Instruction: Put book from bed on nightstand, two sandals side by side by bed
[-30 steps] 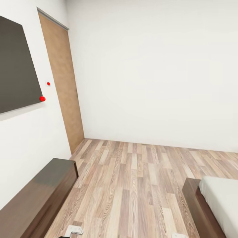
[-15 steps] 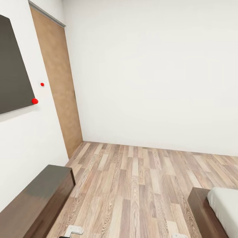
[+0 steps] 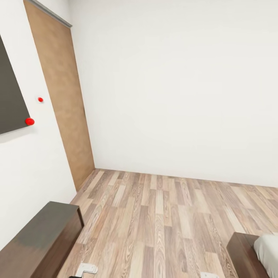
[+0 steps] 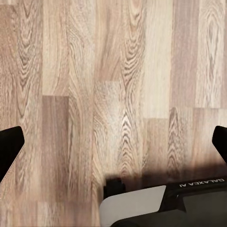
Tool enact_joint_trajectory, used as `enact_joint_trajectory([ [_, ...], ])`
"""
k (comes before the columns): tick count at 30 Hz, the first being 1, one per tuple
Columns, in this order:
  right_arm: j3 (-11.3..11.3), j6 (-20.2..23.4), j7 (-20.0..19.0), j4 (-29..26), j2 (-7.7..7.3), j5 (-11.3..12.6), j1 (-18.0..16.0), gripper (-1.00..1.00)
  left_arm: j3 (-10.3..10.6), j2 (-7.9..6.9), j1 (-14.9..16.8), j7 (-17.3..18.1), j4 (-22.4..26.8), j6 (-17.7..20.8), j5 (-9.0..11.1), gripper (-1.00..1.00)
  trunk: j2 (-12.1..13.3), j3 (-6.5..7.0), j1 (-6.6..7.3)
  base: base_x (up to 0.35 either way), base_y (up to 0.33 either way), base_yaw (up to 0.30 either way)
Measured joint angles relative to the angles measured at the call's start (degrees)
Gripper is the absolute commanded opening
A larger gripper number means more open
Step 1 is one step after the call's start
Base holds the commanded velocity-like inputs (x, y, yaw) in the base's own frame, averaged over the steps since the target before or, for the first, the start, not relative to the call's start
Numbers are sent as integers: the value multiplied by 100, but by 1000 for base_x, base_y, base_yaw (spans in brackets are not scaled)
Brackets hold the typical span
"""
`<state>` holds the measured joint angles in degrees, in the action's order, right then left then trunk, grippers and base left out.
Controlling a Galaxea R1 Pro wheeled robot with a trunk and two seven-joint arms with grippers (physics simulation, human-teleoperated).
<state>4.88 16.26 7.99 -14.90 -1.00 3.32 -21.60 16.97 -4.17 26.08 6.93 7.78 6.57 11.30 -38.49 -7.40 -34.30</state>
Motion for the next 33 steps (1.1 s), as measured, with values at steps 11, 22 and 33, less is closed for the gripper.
enact_joint_trajectory([
  [11,-1,0,0,0,1,1,0,100,0,0,0,0,0,-4,0,100,0,0,0,350,0,0],
  [22,-1,0,0,-4,1,6,0,100,0,0,0,0,0,-4,1,100,0,0,0,350,0,0],
  [33,0,7,0,-9,7,9,1,100,0,1,1,0,-1,-5,0,100,0,0,0,350,0,-80],
])
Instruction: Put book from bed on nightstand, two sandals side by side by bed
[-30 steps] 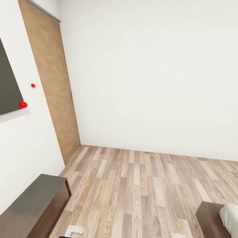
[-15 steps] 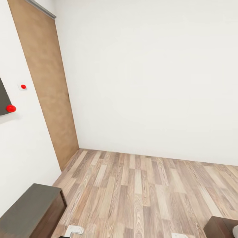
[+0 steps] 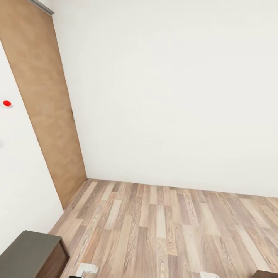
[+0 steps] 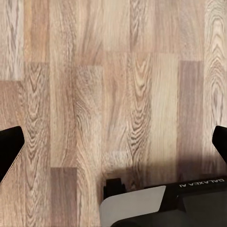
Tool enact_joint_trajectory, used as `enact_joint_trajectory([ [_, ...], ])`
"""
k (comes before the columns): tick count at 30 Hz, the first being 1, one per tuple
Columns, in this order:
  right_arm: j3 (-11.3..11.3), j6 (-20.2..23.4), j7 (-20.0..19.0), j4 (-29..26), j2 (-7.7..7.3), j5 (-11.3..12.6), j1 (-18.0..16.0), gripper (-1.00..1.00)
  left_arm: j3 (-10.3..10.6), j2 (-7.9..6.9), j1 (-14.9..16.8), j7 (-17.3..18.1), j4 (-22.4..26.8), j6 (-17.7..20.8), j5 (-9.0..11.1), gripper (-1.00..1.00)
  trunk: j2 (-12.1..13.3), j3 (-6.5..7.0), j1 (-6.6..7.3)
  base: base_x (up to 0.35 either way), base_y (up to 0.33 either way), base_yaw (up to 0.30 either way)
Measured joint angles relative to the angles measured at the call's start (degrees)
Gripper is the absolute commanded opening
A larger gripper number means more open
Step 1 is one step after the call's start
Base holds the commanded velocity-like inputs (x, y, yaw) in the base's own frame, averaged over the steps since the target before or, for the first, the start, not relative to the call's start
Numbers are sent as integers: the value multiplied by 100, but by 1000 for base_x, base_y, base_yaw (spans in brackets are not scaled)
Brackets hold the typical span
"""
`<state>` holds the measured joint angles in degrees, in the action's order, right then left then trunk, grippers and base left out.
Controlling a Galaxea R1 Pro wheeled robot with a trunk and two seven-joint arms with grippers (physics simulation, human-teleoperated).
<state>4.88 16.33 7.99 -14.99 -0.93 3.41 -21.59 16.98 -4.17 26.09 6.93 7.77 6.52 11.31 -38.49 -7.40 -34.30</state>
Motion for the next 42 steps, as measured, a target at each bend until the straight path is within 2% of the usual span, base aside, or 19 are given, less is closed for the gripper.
enact_joint_trajectory([
  [13,-2,2,0,0,2,0,-1,100,0,0,-1,0,1,0,1,100,0,0,0,350,0,-167],
  [42,-1,-7,0,3,-4,-7,-1,100,0,-1,-1,0,2,2,1,100,0,0,0,350,0,-11],
])
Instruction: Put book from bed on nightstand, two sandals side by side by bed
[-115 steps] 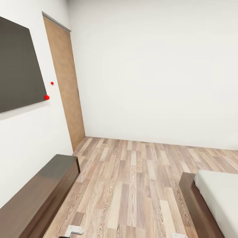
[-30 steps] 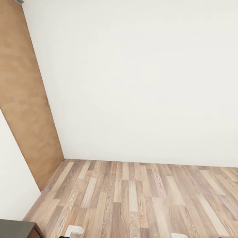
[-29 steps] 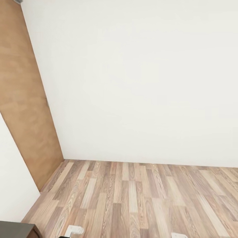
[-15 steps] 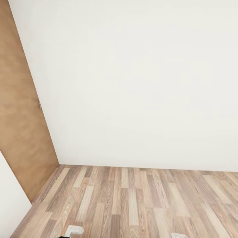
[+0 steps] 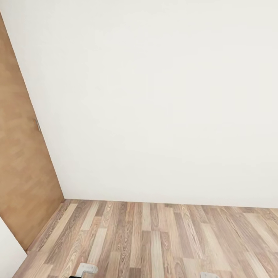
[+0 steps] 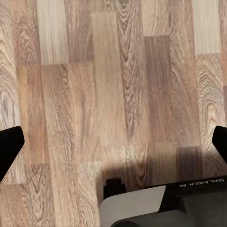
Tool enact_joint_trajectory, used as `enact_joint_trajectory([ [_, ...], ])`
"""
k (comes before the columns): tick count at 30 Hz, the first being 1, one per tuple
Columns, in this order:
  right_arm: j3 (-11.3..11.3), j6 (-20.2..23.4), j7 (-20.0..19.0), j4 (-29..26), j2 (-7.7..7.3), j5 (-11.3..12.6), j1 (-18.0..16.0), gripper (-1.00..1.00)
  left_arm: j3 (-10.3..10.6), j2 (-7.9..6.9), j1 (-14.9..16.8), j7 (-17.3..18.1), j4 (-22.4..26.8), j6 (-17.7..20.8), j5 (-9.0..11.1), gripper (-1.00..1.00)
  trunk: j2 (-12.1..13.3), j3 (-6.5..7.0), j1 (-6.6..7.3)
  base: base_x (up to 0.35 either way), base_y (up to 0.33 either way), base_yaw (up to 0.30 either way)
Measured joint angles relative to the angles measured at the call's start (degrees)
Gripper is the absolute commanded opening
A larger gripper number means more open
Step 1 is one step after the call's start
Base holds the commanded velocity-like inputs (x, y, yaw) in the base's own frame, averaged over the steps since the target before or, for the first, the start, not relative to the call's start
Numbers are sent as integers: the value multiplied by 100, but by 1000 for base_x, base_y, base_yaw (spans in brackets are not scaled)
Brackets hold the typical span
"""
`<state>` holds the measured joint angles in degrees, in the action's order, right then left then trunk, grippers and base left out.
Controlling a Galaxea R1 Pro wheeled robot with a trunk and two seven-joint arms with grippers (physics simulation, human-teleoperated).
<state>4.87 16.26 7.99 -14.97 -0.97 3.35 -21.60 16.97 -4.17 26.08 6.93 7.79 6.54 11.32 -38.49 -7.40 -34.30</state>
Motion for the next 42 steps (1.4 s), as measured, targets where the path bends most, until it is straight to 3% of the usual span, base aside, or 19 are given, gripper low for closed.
enact_joint_trajectory([
  [17,24,4,-1,-3,-2,11,0,100,0,0,0,0,0,-4,2,100,0,0,0,350,0,-2],
  [42,28,8,-1,-3,7,15,0,100,0,0,0,0,0,-5,1,100,0,0,0,350,0,-93],
])
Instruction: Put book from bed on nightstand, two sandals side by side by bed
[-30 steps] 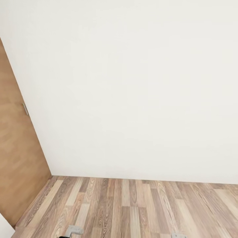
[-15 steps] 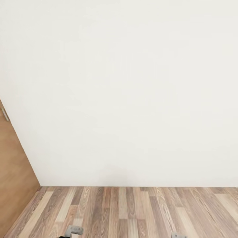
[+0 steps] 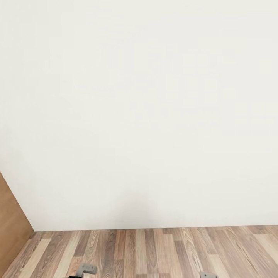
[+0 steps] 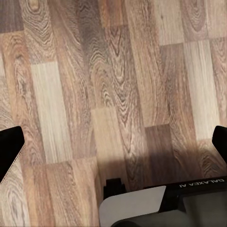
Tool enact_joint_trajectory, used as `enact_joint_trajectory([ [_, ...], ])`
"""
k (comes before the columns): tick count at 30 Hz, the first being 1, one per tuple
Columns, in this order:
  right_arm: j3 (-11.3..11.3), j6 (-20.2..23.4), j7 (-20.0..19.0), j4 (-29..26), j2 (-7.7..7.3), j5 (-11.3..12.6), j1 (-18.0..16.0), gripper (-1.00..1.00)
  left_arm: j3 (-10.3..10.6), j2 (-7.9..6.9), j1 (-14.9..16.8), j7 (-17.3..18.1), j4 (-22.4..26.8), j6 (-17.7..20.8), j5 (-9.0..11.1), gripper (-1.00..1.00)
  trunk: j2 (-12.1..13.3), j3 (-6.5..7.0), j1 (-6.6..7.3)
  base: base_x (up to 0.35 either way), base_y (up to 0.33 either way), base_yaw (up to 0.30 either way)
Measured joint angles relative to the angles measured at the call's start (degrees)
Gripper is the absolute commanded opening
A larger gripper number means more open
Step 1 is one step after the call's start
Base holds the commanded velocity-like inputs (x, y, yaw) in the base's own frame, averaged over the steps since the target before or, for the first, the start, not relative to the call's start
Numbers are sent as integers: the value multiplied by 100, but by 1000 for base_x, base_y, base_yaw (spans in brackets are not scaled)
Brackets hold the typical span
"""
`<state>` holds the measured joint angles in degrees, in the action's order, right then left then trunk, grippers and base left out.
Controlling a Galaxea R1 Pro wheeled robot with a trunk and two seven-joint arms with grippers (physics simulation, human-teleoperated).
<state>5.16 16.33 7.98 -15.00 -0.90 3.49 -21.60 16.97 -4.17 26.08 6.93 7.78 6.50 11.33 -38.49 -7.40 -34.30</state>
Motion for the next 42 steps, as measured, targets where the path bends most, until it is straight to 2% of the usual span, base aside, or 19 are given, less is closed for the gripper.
enact_joint_trajectory([
  [33,0,-3,0,0,-1,0,0,100,0,0,0,0,0,1,2,100,0,0,0,343,0,-3],
  [42,0,0,-5,-2,0,0,1,100,0,-2,1,4,-1,-1,3,100,1,0,-3,146,0,-178],
])
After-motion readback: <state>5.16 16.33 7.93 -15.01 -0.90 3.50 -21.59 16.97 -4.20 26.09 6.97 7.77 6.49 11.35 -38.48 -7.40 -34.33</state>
